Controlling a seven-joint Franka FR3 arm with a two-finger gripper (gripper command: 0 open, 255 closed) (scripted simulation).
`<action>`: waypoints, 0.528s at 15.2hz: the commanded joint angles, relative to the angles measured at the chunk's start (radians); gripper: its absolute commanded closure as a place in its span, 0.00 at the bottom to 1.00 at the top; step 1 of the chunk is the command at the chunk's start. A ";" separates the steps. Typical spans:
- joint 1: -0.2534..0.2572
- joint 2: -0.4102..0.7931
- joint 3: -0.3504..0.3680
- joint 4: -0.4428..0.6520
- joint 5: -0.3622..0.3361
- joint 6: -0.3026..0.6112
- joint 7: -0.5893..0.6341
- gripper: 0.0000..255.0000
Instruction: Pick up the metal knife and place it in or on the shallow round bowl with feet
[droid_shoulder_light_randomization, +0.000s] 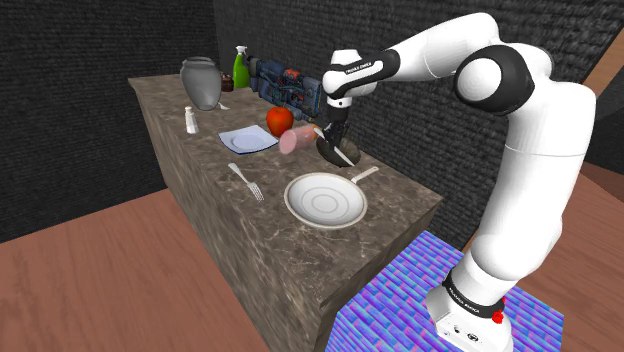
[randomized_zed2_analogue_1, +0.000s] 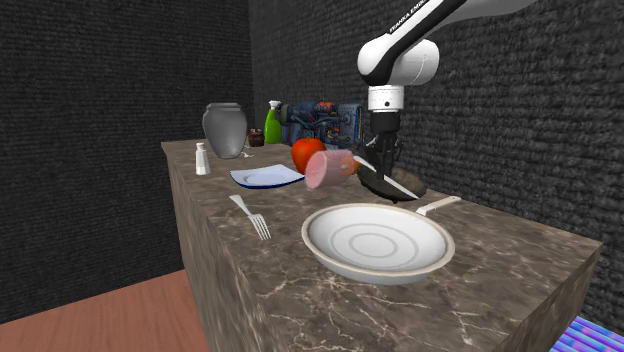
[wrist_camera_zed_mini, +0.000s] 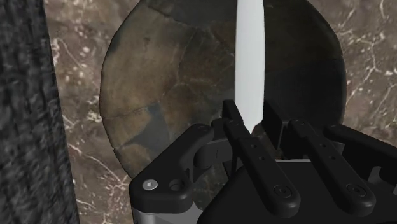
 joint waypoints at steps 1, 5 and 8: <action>0.000 0.005 0.001 -0.008 0.000 0.005 -0.001 1.00; 0.000 0.005 0.001 -0.008 0.000 0.005 -0.001 1.00; 0.002 0.008 0.001 -0.006 0.001 0.007 0.001 0.00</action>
